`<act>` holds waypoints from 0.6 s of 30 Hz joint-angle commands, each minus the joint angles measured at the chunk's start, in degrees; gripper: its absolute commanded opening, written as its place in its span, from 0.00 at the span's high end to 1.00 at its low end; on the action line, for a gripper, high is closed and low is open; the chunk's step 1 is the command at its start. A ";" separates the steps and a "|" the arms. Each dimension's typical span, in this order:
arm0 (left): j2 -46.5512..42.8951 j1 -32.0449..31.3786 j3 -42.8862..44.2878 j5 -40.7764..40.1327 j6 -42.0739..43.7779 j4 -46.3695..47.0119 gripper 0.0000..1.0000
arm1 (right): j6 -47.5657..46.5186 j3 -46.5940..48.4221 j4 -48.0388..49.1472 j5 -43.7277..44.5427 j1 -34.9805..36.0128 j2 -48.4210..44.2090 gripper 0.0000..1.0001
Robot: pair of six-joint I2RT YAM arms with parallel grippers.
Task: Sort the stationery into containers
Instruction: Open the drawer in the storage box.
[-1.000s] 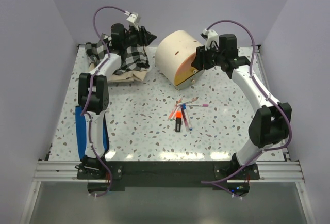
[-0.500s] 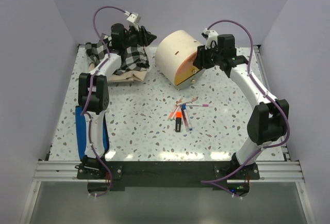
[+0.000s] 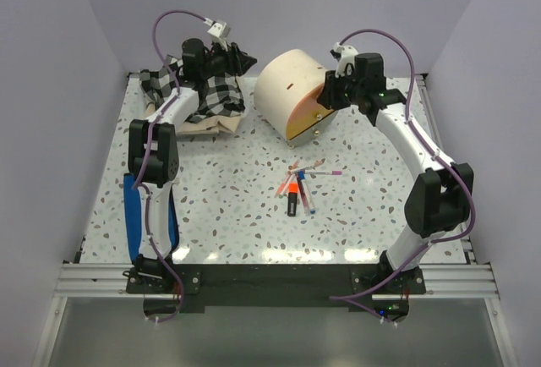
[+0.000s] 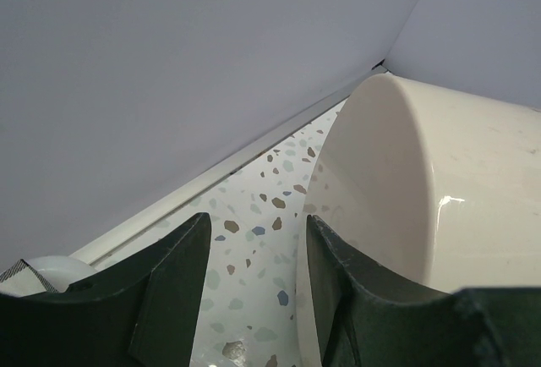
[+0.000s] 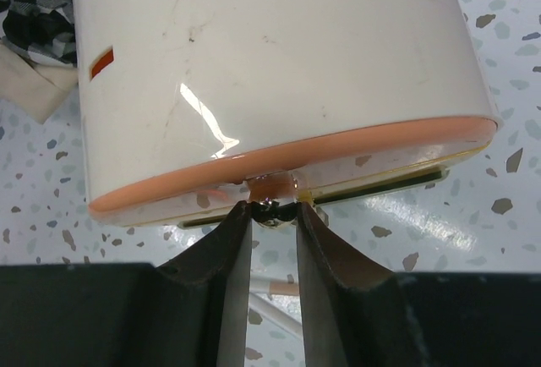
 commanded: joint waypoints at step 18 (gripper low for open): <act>-1.71 0.03 1.27 0.17 -0.78 3.04 0.46 | -5.18 -4.50 -9.31 6.17 0.83 -12.55 1.00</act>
